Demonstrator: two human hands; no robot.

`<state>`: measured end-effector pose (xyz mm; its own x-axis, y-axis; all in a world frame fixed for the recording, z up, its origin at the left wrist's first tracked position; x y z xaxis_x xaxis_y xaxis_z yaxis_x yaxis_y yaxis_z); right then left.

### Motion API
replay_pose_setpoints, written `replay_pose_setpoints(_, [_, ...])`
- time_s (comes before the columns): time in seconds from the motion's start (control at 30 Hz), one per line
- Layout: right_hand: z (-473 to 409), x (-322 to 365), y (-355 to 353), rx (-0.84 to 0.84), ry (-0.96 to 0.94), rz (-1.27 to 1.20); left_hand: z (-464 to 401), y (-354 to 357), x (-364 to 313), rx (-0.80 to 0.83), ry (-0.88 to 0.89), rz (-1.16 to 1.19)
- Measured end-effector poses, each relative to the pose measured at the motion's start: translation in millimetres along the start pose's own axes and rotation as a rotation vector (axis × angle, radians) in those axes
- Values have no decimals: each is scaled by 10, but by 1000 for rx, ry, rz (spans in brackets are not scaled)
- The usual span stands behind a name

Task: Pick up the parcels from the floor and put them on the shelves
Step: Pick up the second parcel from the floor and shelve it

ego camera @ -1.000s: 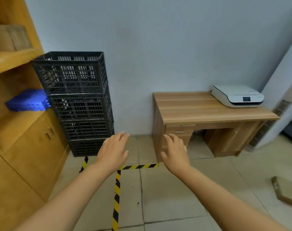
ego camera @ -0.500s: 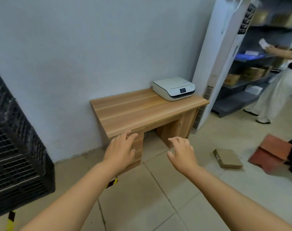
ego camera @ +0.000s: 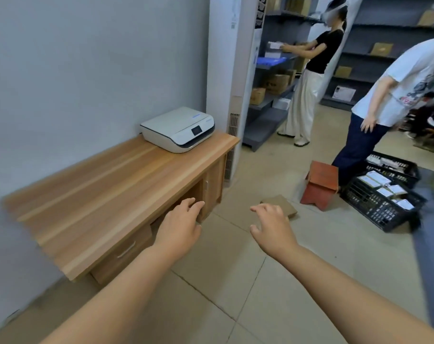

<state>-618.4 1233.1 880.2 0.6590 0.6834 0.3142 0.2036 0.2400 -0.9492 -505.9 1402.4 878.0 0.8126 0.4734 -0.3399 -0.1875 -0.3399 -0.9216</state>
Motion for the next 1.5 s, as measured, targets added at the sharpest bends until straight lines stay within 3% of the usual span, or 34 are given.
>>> replay_pose_setpoints(0.37, [-1437, -1124, -126, -12, 136, -32, -1763, 744, -529, 57, 162, 1])
replay_pose_setpoints(0.8, [-3409, -2476, -439, 10, 176, -21, -3890, 1687, -1101, 111, 134, 75])
replay_pose_setpoints(1.23, [-5263, -3174, -488, 46, 190, -27, -5848, 2597, -1063, 183, 144, 199])
replay_pose_setpoints(1.5, [-6669, -3401, -468, 110, 217, -94, -7181, 2793, -652, 236, 104, 196])
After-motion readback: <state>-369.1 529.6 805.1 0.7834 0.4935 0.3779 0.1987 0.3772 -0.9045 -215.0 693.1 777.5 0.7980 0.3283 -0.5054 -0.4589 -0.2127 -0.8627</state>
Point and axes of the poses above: each hand's wrist, its own z-axis away from the middle knuckle, its own y-axis out of the palm, x = y × z, the point moved 8 cm from there along -z, towards the middle knuckle, and after that the axes turned 14 degrees about y, right-handed, at the moved point
